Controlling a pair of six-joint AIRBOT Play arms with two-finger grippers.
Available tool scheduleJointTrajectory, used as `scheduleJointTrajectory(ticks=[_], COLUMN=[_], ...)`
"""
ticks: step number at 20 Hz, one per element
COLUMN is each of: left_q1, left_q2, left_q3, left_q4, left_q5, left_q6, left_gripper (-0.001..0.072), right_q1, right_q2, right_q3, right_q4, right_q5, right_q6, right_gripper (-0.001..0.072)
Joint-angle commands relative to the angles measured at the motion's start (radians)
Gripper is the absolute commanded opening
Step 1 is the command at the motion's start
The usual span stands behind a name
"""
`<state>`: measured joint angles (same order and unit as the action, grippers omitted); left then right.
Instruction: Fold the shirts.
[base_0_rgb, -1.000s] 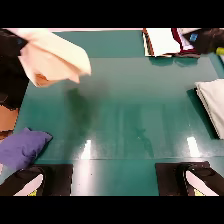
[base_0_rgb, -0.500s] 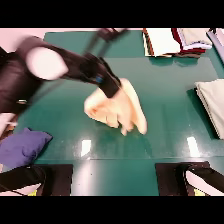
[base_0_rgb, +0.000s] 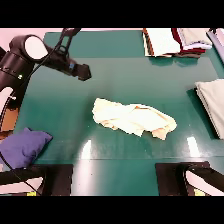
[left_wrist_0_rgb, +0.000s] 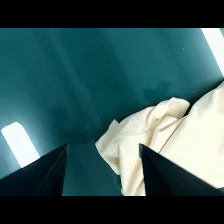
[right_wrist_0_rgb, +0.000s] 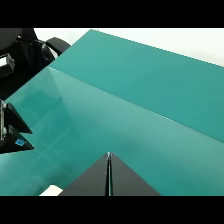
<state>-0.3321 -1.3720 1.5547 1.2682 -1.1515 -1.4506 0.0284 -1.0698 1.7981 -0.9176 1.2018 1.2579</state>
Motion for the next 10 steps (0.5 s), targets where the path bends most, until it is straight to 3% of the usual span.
scheduleJointTrajectory(ticks=[1,5,9,10], left_q1=[0.104,-0.008,-0.095,-0.095], left_q2=[-0.031,-0.1,-0.158,-0.158], left_q3=[-0.165,-0.312,-0.314,-0.311], left_q4=[-0.163,-0.232,-0.222,-0.215], left_q5=[0.018,0.143,0.218,0.228], left_q6=[-0.014,0.012,0.009,0.007], left_gripper=[0.0531,0.0532,0.0524,0.0334], right_q1=[0.0,0.0,-0.001,-0.001], right_q2=[0.0,0.0,0.0,0.0], right_q3=[0.002,0.001,0.001,-0.004], right_q4=[0.001,0.001,-0.032,-0.076], right_q5=[0.006,0.008,0.062,0.09], right_q6=[0.001,0.002,0.011,0.047], right_gripper=[0.0021,0.0021,0.0021,0.0021])
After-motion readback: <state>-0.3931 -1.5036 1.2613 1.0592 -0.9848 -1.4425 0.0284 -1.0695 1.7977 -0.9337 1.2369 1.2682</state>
